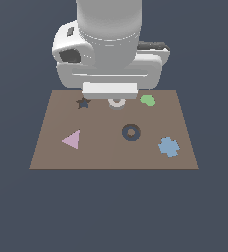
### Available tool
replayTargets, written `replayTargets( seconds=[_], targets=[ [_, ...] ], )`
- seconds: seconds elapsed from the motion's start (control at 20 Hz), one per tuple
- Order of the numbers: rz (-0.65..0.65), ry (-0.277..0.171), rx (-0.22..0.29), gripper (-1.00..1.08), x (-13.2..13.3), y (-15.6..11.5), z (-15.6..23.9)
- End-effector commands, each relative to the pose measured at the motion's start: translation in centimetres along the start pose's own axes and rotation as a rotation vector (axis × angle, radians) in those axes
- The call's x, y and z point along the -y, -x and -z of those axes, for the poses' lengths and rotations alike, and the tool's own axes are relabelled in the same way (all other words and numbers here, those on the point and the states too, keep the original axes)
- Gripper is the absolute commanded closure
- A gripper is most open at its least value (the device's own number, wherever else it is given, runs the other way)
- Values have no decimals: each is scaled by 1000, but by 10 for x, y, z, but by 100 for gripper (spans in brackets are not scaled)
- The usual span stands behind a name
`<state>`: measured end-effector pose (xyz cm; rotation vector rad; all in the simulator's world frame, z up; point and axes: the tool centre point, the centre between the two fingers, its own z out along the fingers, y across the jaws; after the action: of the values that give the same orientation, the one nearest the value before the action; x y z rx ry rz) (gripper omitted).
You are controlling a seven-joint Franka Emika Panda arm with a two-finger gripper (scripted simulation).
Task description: Insert a designated object into the corresponding slot on a board.
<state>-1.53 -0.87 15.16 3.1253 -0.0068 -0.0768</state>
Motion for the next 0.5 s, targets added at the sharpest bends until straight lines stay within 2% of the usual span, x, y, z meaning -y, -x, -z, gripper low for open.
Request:
replayTargets(
  seconds=[0.0,0.45],
  targets=[
    [0,0,0,-92,0,0,0],
    [68,0,-6,-92,5,7,-12]
  ],
)
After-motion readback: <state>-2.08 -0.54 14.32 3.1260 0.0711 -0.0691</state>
